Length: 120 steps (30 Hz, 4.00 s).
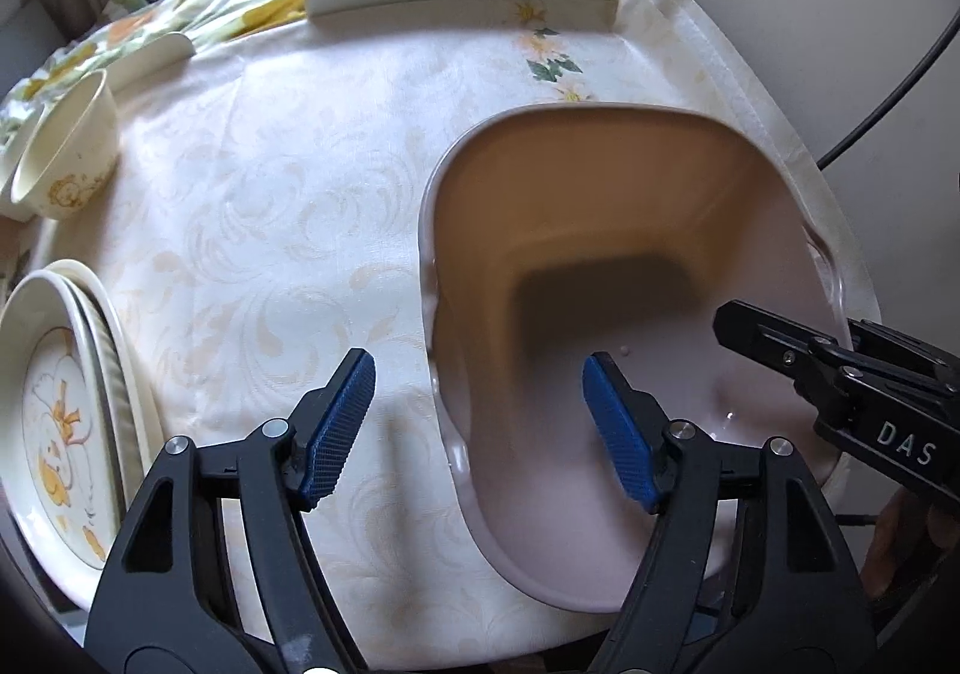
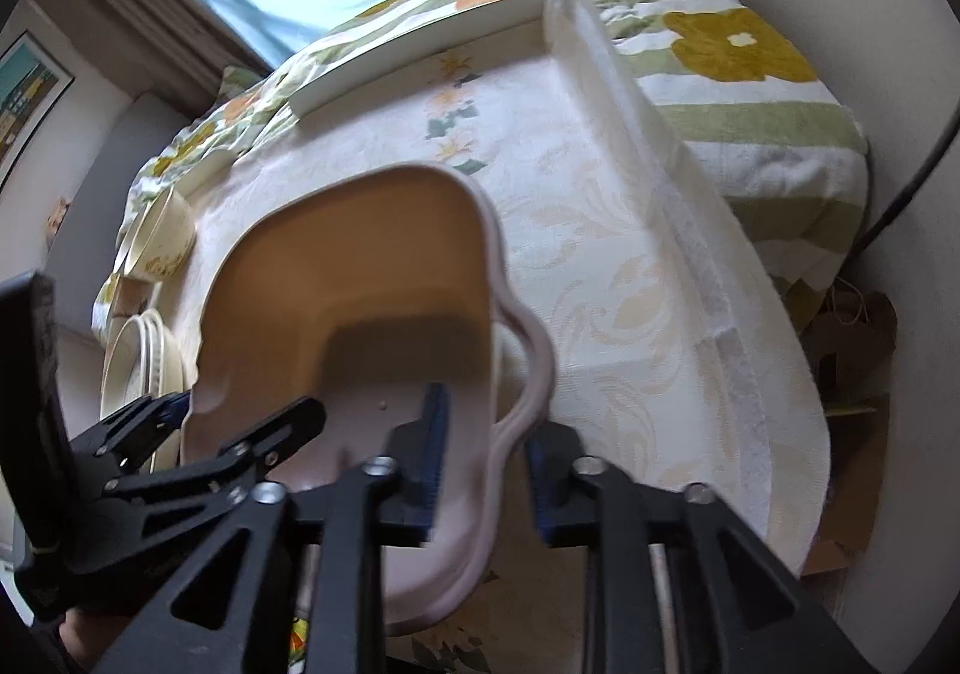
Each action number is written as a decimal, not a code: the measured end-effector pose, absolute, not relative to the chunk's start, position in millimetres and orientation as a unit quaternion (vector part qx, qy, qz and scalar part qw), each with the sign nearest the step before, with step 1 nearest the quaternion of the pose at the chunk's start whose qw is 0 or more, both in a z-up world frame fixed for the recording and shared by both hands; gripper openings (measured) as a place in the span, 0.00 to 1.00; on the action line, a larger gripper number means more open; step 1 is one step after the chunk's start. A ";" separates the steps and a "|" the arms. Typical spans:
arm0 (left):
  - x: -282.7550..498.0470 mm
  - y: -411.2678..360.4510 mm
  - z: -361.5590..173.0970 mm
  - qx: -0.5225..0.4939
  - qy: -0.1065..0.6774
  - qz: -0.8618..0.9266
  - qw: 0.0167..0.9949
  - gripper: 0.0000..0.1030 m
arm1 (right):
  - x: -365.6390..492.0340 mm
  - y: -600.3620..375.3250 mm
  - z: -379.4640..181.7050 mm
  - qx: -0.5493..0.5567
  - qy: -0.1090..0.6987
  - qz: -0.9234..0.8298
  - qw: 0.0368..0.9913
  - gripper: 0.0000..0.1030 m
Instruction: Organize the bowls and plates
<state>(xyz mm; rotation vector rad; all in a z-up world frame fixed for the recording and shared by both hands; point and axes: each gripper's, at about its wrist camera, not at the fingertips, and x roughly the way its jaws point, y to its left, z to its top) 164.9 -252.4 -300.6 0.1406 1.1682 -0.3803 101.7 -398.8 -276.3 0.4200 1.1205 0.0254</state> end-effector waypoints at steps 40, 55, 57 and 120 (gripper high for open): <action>296.2 77.0 -191.6 -0.129 0.522 -0.023 0.843 0.95 | 279.6 -168.3 -152.9 0.086 0.508 0.180 0.838 0.99; 396.6 69.3 -303.3 -0.138 0.622 -0.106 0.763 0.18 | 350.8 -114.9 -250.8 0.133 0.603 0.128 0.776 0.46; 400.1 69.7 -307.8 -0.141 0.624 -0.110 0.761 0.15 | 354.3 -113.5 -256.8 0.131 0.610 0.128 0.771 0.33; 185.8 -257.2 -221.5 0.037 0.602 -0.257 0.755 0.13 | 115.0 -380.7 -181.7 0.175 0.545 0.026 0.819 0.14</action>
